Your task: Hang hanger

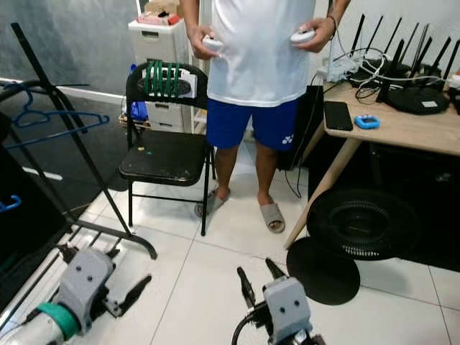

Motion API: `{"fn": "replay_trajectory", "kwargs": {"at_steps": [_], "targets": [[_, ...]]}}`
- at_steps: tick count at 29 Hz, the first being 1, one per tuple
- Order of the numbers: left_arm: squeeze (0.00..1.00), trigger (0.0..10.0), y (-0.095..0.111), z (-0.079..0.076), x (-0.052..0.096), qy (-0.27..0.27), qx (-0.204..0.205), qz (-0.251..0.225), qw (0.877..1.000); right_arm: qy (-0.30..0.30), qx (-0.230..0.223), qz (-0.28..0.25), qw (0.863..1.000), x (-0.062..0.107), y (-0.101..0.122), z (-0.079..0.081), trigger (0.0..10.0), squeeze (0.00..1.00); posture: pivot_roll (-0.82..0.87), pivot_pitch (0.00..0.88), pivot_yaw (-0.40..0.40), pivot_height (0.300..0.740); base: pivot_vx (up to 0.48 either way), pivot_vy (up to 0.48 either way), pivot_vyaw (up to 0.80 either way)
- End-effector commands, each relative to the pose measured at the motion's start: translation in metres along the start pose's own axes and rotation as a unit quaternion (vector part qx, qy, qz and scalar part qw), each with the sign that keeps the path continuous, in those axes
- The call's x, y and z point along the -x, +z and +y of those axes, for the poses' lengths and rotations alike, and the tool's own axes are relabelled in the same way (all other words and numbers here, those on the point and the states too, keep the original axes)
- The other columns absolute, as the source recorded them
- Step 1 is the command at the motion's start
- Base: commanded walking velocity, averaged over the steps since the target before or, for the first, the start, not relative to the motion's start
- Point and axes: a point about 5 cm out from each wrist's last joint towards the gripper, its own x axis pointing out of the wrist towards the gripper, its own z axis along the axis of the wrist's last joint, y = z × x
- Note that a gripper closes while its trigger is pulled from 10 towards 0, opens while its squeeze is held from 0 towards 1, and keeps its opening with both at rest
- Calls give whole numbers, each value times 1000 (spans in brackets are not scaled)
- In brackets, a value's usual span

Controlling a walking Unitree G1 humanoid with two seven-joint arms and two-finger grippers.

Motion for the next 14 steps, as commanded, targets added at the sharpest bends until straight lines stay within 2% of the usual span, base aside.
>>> {"fn": "replay_trajectory", "kwargs": {"at_steps": [1,5,9,12,14], "targets": [[0,10000,-3,-9,-11,-6,-1,1,1000,11,3,25,1000,-6,-11,4,10000,0,-148,91,84,740,0,0,0],[0,10000,5,-19,-35,10,5,-18,1000,-2,38,37,999,-27,-21,5,10000,0,-145,85,81,740,0,0,0],[0,10000,10,-21,-36,9,8,-12,1000,9,47,41,998,-29,-17,9,10000,0,-143,81,83,740,0,0,0],[0,10000,17,-23,-40,-9,9,-20,1000,58,48,27,997,-37,-8,24,10000,0,-142,78,89,740,0,0,0],[0,10000,18,-23,-40,-12,9,-21,1000,63,46,25,997,-38,-7,26,10000,0,-142,78,89,740,0,0,0]]}}
